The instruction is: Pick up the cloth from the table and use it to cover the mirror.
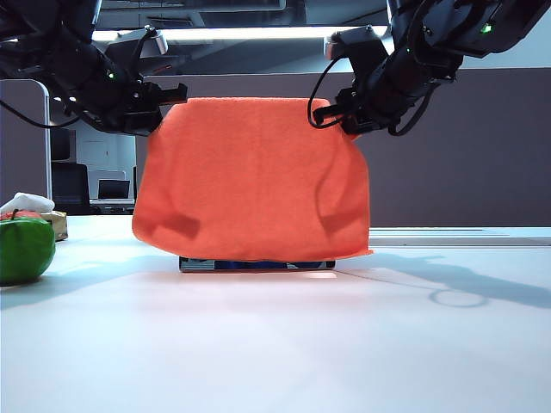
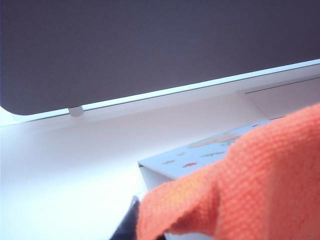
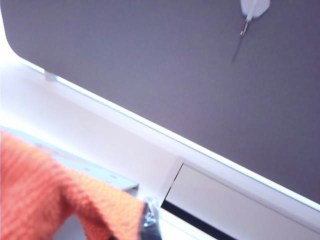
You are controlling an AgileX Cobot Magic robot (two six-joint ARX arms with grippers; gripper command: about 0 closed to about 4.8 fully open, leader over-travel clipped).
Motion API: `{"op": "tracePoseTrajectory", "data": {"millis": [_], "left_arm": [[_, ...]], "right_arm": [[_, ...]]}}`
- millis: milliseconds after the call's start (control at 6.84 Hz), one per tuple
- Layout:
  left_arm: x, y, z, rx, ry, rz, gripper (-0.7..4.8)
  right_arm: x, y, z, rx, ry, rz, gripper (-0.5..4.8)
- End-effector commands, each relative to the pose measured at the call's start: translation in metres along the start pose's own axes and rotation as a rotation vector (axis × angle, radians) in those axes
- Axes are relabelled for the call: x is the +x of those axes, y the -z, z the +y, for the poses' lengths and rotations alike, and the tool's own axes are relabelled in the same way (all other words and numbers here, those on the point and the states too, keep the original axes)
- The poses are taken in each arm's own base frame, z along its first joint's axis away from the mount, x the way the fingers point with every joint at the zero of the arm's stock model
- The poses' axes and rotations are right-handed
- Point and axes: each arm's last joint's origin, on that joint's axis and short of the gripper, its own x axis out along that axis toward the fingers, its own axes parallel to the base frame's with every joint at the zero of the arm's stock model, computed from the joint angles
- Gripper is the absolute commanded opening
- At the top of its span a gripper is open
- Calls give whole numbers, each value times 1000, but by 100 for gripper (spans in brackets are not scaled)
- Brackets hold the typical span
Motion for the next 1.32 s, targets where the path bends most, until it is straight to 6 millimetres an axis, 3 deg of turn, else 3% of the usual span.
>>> {"op": "tracePoseTrajectory", "data": {"millis": [146, 293, 585, 731, 1024, 1316], "left_arm": [[-1, 1, 6, -5, -60, 10, -5], [-1, -1, 6, -3, -62, -14, -5], [-1, -3, 7, -5, -71, -34, 0], [-1, -3, 7, -5, -75, -34, 62], [-1, -3, 7, -6, -74, -26, 90], [-1, 0, 7, -7, -73, -3, 151]], "right_arm": [[0, 9, -5, 2, 4, 88, -5], [0, 14, -2, -1, -38, 136, -4], [-1, 15, -2, -5, -37, 150, 201], [-1, 17, -2, -7, -38, 171, 203], [-2, 22, -2, -15, -9, 223, 204], [-2, 24, -3, -21, 15, 254, 218]]}}
